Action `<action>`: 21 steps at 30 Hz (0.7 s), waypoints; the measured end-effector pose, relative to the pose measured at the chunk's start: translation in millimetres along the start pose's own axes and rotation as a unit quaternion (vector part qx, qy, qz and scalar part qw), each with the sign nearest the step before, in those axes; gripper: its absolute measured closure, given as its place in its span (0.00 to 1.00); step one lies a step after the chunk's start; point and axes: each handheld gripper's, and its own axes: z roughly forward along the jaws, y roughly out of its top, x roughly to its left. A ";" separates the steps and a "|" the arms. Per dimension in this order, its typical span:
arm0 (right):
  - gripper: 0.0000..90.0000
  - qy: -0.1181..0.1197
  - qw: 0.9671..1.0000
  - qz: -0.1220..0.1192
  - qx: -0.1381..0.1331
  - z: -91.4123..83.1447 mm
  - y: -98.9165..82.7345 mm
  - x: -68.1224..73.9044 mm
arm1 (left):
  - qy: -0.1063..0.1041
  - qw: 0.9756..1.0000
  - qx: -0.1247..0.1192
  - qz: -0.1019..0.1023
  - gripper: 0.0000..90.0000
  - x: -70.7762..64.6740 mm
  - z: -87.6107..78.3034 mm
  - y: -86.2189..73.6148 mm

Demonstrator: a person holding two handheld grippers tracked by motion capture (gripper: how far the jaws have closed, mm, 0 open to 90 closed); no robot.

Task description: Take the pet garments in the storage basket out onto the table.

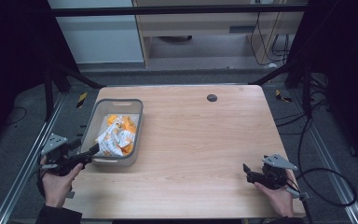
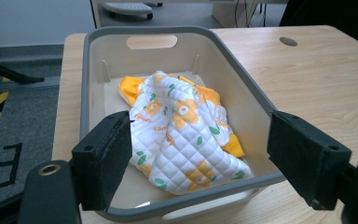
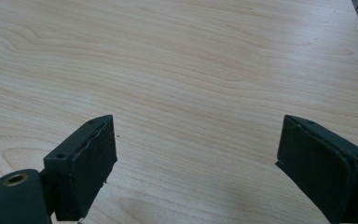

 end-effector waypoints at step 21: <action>0.13 0.003 1.000 0.003 0.004 -0.1 0.2 -0.7 | 0.003 0.999 0.034 0.031 0.25 -3.9 23.4 24.7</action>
